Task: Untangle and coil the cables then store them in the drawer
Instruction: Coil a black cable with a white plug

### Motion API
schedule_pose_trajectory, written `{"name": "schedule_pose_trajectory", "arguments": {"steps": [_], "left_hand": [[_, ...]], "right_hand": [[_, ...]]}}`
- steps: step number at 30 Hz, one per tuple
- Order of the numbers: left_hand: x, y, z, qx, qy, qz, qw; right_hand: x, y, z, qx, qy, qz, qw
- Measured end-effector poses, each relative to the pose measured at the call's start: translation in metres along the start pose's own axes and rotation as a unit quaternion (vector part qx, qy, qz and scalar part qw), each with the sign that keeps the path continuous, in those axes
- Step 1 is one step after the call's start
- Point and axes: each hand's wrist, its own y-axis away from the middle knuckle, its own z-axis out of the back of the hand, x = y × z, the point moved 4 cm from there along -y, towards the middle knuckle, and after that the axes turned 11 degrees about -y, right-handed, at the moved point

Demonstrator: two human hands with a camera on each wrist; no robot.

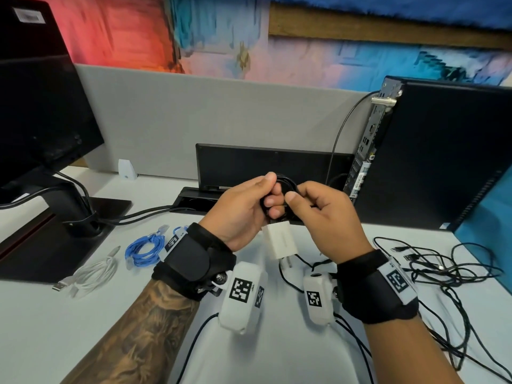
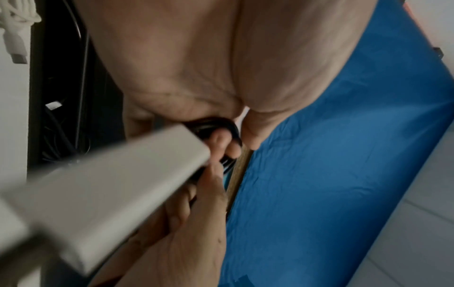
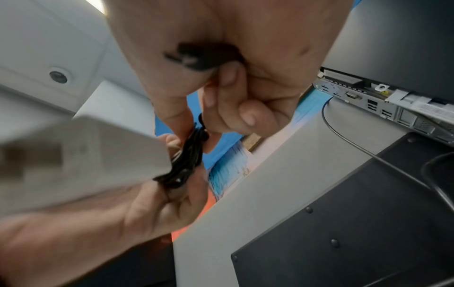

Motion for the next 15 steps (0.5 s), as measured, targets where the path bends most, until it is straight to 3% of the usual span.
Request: {"name": "schedule_pose_trajectory", "arguments": {"steps": [2, 5, 10, 12, 15], "left_hand": [[0.003, 0.003, 0.007, -0.036, 0.013, 0.007, 0.999], [0.014, 0.011, 0.022, -0.096, 0.027, 0.024, 0.995], [0.050, 0.026, 0.039, -0.149, 0.049, 0.079, 0.985], [0.063, 0.029, 0.040, -0.154, 0.055, 0.100, 0.982], [0.072, 0.034, 0.035, -0.143, 0.061, 0.115, 0.981]], "right_hand": [[-0.001, 0.004, -0.004, 0.022, 0.000, -0.009, 1.000], [-0.016, 0.013, -0.008, 0.064, -0.018, -0.093, 0.993], [-0.039, 0.036, -0.018, 0.194, 0.060, -0.195, 0.960], [-0.042, 0.041, -0.015, 0.167, 0.060, -0.195, 0.965], [-0.049, 0.047, -0.009, 0.059, -0.039, -0.219, 0.973]]}}
